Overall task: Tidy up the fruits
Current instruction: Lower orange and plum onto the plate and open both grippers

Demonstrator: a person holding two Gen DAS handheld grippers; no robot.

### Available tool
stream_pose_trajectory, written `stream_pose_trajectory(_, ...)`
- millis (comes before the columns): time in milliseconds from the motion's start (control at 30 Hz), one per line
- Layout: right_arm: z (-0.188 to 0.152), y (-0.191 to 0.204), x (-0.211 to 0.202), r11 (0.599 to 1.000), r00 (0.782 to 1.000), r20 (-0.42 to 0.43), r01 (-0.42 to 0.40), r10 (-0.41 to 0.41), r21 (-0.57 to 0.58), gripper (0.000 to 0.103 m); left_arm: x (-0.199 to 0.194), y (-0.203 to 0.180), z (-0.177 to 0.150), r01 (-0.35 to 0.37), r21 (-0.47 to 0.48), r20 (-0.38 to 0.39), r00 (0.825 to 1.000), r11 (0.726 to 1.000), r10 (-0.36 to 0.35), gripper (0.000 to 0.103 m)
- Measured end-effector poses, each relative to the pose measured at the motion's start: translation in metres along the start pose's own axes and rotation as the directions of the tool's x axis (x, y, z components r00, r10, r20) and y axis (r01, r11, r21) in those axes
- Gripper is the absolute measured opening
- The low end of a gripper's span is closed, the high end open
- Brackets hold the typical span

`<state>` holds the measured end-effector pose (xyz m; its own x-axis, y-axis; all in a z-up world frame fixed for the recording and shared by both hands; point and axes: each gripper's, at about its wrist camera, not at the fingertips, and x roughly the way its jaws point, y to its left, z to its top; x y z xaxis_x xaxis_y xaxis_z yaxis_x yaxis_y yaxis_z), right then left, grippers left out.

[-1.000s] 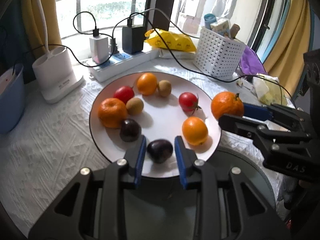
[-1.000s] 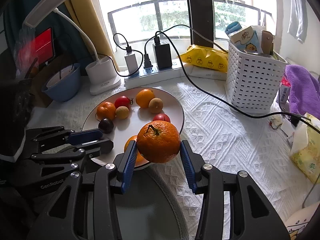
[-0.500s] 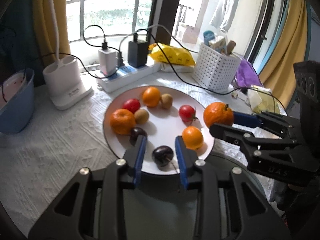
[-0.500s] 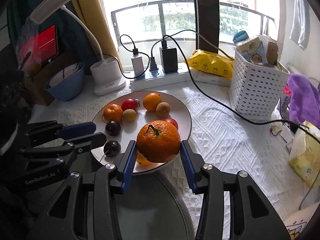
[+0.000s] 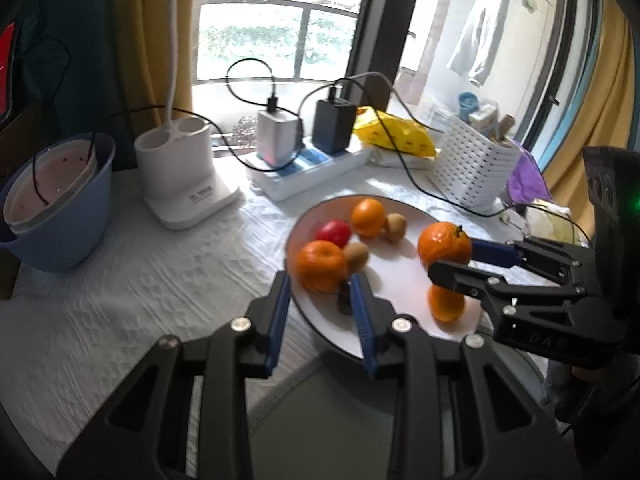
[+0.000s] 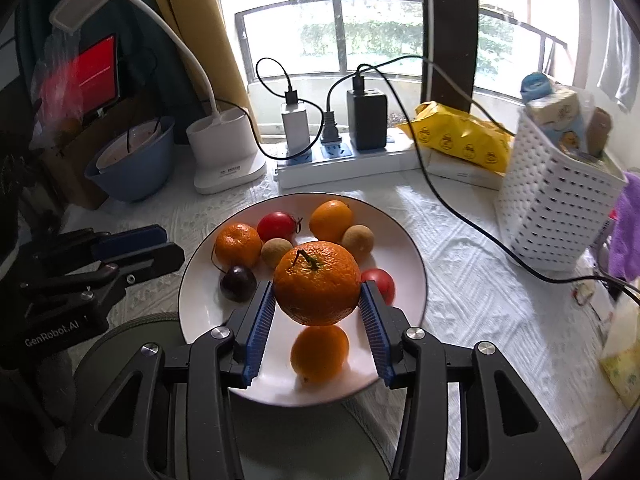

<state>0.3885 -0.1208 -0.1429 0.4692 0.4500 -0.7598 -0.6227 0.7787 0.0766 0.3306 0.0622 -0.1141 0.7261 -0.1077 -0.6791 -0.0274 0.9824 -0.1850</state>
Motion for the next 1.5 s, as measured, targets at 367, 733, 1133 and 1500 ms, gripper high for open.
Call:
stream_pose_trajectory(367, 0.005, 0.001, 0.031, 0.999, 0.998, -0.042, -0.036, 0.036, 0.011, 0.047, 0.018, 0.019, -0.004, -0.020, -0.039, -0.030, 0.999, 0.999, 0.018, 0.033)
stream_pose_trajectory(733, 0.002, -0.001, 0.041, 0.999, 0.998, -0.058, -0.032, 0.034, 0.028, 0.047, 0.024, 0.019, -0.007, -0.024, -0.039, -0.051, 0.998, 0.999, 0.022, 0.034)
stream_pose_trajectory(1133, 0.001, -0.002, 0.034, 0.998, 0.997, -0.070, -0.009, 0.014, 0.067, 0.049, 0.005, 0.008, -0.008, -0.009, -0.012, -0.030, 1.000, 1.000, 0.008, 0.040)
stream_pose_trajectory(1500, -0.006, 0.004, 0.000, 0.997, 0.999, -0.032, 0.010, -0.008, 0.079, 0.054, -0.028, -0.004, -0.014, 0.002, 0.005, 0.014, 1.000, 1.000, -0.002, 0.044)
